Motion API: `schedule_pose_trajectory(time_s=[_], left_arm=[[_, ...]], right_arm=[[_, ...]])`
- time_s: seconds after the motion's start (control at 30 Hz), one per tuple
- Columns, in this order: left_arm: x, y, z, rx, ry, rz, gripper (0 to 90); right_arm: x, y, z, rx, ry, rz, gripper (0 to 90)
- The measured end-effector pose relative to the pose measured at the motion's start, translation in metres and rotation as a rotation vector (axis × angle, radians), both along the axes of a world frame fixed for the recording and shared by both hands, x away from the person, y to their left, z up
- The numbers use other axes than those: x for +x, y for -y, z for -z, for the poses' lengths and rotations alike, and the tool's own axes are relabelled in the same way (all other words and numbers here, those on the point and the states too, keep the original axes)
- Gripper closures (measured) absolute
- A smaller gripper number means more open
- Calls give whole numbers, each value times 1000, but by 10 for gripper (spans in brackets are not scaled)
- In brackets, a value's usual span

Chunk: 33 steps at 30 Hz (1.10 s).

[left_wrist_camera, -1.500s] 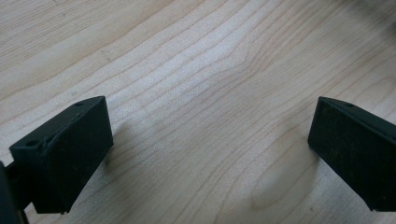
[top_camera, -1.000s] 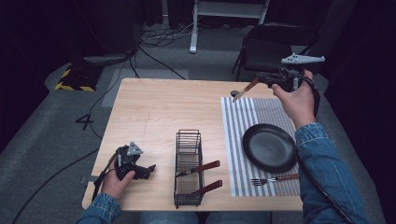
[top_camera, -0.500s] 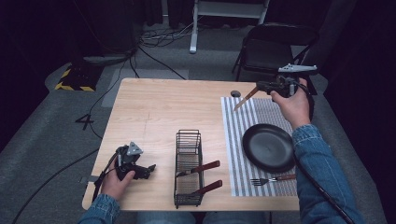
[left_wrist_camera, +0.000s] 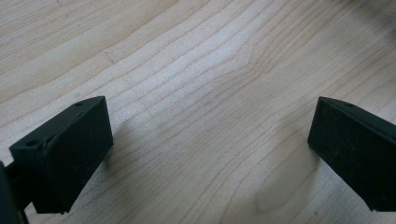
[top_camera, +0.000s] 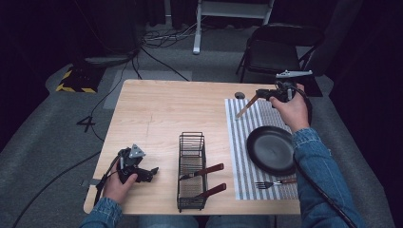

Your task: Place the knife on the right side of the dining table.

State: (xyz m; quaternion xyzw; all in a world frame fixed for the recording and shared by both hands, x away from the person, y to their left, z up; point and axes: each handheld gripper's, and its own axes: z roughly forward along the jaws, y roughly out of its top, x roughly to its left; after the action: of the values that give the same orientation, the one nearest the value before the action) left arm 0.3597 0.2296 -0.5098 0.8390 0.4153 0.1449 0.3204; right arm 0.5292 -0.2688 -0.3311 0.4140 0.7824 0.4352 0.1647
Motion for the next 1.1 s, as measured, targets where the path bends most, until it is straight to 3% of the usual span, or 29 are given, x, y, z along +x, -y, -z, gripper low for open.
schedule_pose_trajectory(time_s=[0.57,0.77,0.83,1.1], left_arm=[[0,0,0,0,0,0,2],[0,0,0,0,0,0,2],[0,0,0,0,0,0,2],[0,0,0,0,0,0,2]], right_arm=[[5,11,4,14,-60,60,807],[6,17,5,-60,-51,104,771],[7,20,7,-107,-40,129,747],[9,35,17,-112,-55,198,710]])
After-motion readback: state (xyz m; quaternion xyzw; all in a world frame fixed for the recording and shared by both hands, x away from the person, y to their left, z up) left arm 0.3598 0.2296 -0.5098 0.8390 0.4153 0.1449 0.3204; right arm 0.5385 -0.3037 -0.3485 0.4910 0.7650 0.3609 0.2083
